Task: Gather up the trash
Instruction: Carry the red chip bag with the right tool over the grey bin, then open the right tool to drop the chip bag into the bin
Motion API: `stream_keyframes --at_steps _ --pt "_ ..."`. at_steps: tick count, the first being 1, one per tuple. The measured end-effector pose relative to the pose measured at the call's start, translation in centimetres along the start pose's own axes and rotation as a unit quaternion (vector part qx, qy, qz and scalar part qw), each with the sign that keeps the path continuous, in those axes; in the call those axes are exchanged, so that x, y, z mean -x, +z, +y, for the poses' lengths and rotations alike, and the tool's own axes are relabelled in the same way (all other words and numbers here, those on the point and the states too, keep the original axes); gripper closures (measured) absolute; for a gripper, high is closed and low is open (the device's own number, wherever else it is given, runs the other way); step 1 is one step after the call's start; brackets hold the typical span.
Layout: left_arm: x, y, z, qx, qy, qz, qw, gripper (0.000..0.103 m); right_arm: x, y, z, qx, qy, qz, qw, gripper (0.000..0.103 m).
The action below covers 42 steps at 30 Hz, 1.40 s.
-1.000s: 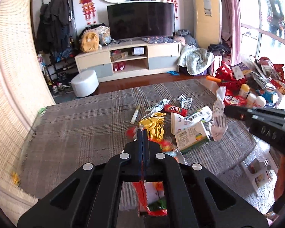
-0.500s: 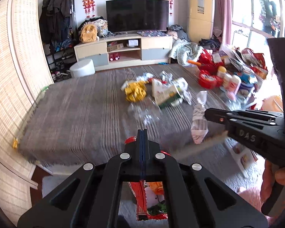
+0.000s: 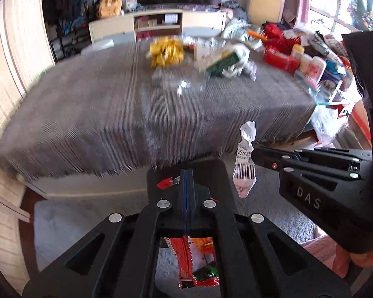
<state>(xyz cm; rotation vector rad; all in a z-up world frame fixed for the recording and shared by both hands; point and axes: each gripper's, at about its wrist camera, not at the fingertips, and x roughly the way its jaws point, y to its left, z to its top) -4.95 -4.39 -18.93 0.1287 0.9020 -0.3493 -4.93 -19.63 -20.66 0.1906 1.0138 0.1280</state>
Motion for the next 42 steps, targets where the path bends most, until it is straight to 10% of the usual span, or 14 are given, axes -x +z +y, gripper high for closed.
stream_keyframes --at_steps 19,28,30,32,42 --pt "-14.9 -4.3 1.8 0.028 -0.056 0.112 0.9918 0.103 -14.7 -2.0 -4.7 -0.069 0.033 0.112 0.991 0.096" --pt "-12.7 -4.4 2.5 0.023 -0.035 0.098 0.9943 0.073 -13.9 -1.3 -4.9 -0.078 0.03 0.108 0.991 0.094" --pt "-11.7 -4.4 2.8 0.024 -0.028 0.092 0.9951 0.066 -13.8 -1.3 -4.8 -0.074 0.028 0.109 0.991 0.087" --pt "-10.4 -4.7 3.3 0.027 -0.022 0.089 0.9955 0.059 -13.6 -1.3 -4.6 -0.074 0.032 0.107 0.991 0.046" --pt "-6.0 -5.2 4.9 0.043 -0.008 0.076 0.9962 0.015 -7.4 0.3 -3.8 -0.054 0.016 0.04 0.998 0.007"
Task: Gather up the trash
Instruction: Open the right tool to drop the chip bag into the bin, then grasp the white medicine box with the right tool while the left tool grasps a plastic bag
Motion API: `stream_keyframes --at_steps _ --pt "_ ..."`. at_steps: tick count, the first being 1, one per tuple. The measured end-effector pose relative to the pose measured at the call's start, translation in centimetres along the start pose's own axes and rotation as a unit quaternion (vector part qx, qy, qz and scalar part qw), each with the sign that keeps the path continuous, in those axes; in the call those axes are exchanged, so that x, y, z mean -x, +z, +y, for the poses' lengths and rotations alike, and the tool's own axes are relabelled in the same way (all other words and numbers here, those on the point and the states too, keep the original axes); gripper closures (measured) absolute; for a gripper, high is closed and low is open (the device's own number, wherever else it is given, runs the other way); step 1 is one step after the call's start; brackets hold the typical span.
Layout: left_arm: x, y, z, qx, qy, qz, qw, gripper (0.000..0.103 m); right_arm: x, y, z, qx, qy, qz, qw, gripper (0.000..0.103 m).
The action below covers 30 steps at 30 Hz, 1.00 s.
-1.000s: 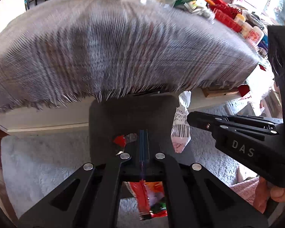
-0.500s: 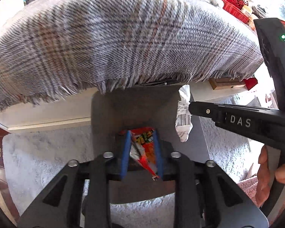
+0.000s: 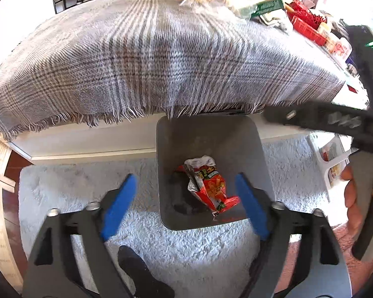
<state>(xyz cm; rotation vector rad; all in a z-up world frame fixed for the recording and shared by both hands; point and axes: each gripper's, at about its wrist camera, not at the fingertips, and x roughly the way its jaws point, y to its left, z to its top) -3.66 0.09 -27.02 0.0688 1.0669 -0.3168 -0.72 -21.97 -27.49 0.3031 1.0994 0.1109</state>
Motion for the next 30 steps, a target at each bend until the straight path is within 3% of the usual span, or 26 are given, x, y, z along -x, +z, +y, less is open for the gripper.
stream_keyframes --at_steps 6,14,24,30 --pt "2.2 2.0 -2.0 -0.013 -0.002 -0.023 0.9996 0.008 6.1 2.3 -0.7 0.016 -0.006 -0.048 0.999 0.003" --pt "3.8 7.7 -4.0 -0.038 -0.008 -0.052 0.9979 0.008 9.7 7.6 -2.7 -0.001 -0.018 -0.09 0.996 0.003" --pt "0.8 16.5 -5.5 -0.041 -0.001 -0.069 0.9967 0.008 9.4 15.6 -4.3 -0.018 -0.028 -0.119 0.992 0.003" --pt "-2.0 20.2 -5.7 -0.024 -0.002 -0.064 0.9977 0.008 6.7 19.3 -5.0 -0.025 -0.018 -0.108 0.994 0.012"
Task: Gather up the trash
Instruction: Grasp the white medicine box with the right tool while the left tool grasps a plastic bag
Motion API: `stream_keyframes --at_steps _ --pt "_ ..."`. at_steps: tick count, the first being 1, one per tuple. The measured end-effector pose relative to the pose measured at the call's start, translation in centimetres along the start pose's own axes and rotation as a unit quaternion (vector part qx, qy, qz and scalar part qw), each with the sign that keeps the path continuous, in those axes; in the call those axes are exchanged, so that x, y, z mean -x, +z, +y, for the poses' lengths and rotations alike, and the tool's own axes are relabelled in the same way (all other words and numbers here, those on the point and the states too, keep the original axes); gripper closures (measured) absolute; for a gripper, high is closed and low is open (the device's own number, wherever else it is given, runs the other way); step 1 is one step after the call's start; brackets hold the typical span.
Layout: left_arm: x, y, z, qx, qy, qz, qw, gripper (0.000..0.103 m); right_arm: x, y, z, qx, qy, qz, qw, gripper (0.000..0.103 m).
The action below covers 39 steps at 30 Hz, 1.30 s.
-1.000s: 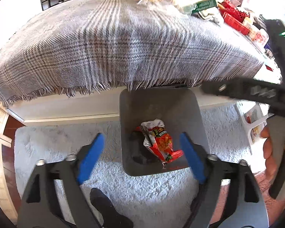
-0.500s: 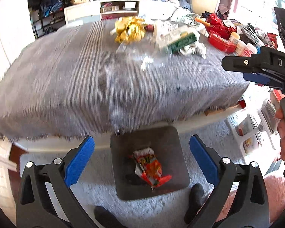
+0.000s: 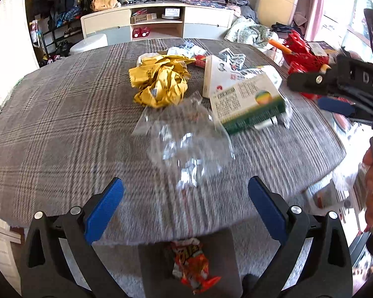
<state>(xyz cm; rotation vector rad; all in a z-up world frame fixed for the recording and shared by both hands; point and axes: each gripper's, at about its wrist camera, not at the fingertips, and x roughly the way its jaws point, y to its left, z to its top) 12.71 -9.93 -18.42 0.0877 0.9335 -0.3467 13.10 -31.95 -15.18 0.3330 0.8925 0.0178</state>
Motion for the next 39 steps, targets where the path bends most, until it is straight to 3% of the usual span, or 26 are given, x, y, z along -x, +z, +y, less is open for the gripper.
stream_keyframes --at_steps 10,11,14,18,20,24,29,39 --pt "-3.6 2.5 -1.7 -0.009 -0.004 0.008 0.9999 0.009 -5.0 1.2 -0.5 -0.013 0.007 0.032 0.999 0.016" --pt "-3.9 2.5 -1.9 -0.013 -0.004 0.008 0.9999 0.015 -5.3 1.2 -0.6 -0.017 0.007 0.034 0.999 0.017" --pt "-5.0 2.4 -1.9 -0.013 -0.018 0.024 0.9995 0.05 -6.1 1.0 -0.9 -0.023 0.017 0.044 0.999 0.028" --pt "-5.0 2.2 -1.8 -0.015 -0.029 0.021 0.9992 0.075 -6.4 0.7 -0.3 -0.013 0.032 0.052 0.998 0.042" --pt "-4.5 2.1 -1.8 -0.017 -0.031 0.018 0.9992 0.085 -6.3 0.6 0.0 -0.014 0.05 0.054 0.997 0.062" --pt "-3.7 1.8 -1.7 -0.018 -0.03 0.018 0.9992 0.092 -5.3 0.5 1.1 0.002 0.048 0.045 0.998 0.067" --pt "-1.1 1.0 -0.9 -0.007 -0.026 0.012 0.9996 0.093 -3.2 -0.1 2.4 0.013 0.055 0.039 0.998 0.077" --pt "5.9 -3.4 -0.8 -0.018 -0.028 -0.005 0.9994 0.093 2.1 -3.9 5.1 0.052 0.044 0.025 0.997 0.079"
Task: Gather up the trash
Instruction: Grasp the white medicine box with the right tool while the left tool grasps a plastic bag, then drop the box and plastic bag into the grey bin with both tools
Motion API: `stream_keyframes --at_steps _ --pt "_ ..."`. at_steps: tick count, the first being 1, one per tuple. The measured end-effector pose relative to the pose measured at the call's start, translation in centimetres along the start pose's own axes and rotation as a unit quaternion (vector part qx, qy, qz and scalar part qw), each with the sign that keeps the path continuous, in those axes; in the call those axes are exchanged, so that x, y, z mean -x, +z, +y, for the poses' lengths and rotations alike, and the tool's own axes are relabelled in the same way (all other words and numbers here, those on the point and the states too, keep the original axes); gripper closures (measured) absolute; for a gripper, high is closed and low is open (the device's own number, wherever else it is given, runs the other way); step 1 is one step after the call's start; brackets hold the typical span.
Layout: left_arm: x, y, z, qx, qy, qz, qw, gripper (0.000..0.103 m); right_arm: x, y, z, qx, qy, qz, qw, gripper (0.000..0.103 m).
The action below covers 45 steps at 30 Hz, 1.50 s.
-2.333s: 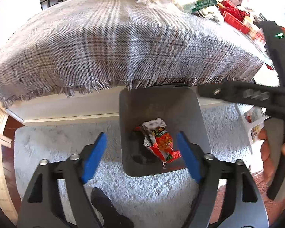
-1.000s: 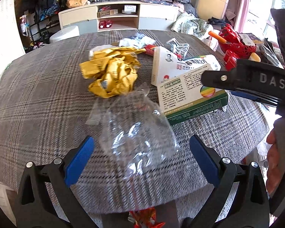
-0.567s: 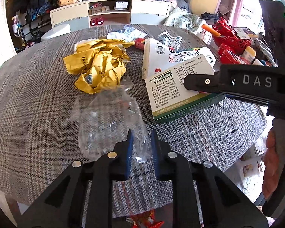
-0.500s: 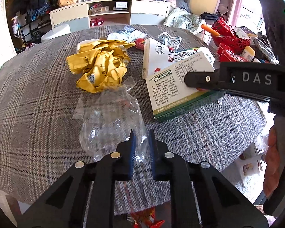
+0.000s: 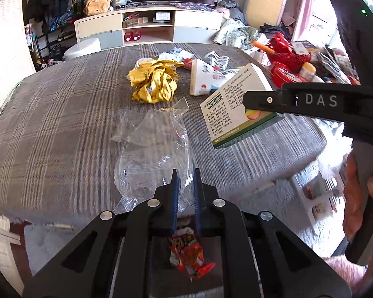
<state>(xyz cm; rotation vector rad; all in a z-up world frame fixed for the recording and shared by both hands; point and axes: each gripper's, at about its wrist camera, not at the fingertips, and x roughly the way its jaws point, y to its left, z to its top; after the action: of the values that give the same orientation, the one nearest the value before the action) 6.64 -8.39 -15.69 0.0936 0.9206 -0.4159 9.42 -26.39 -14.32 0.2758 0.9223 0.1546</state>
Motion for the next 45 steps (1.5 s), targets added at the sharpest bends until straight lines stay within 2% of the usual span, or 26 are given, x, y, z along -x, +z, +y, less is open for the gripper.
stream_keyframes --at_steps 5,12,17,22,32,36,39,43,45 --pt "2.7 -3.6 -0.3 0.001 -0.011 -0.004 0.9999 0.093 2.6 -3.8 1.1 0.013 -0.003 -0.001 1.0 0.079" --pt "3.5 -9.0 -1.1 0.012 -0.022 0.016 0.9995 0.093 4.4 -10.4 1.6 0.018 -0.01 0.005 1.0 0.079" --pt "2.6 -12.6 -1.2 0.01 -0.022 0.042 0.9989 0.093 3.4 -14.6 1.8 0.025 -0.017 0.022 0.999 0.079" --pt "-0.1 -15.2 -0.2 0.031 -0.035 0.082 0.9956 0.093 0.3 -17.8 1.3 0.01 -0.016 0.048 0.999 0.079" --pt "-6.9 -17.6 1.4 0.049 -0.052 0.12 0.9902 0.093 -7.2 -20.9 0.2 0.002 -0.012 0.086 0.996 0.079" --pt "-8.9 -18.0 1.7 0.059 -0.065 0.136 0.9869 0.093 -8.9 -21.0 -0.2 0.008 -0.026 0.091 0.996 0.078" --pt "-10.1 -18.3 1.7 0.055 -0.065 0.149 0.9852 0.092 -10.1 -20.9 -0.6 -0.006 -0.021 0.104 0.994 0.076" --pt "-11.1 -18.0 1.7 0.059 -0.059 0.154 0.9846 0.085 -10.8 -20.6 -1.0 -0.023 -0.009 0.11 0.994 0.075" --pt "-11.3 -17.9 1.6 0.057 -0.058 0.155 0.9845 0.075 -10.8 -20.3 -1.0 -0.024 -0.008 0.108 0.994 0.074"
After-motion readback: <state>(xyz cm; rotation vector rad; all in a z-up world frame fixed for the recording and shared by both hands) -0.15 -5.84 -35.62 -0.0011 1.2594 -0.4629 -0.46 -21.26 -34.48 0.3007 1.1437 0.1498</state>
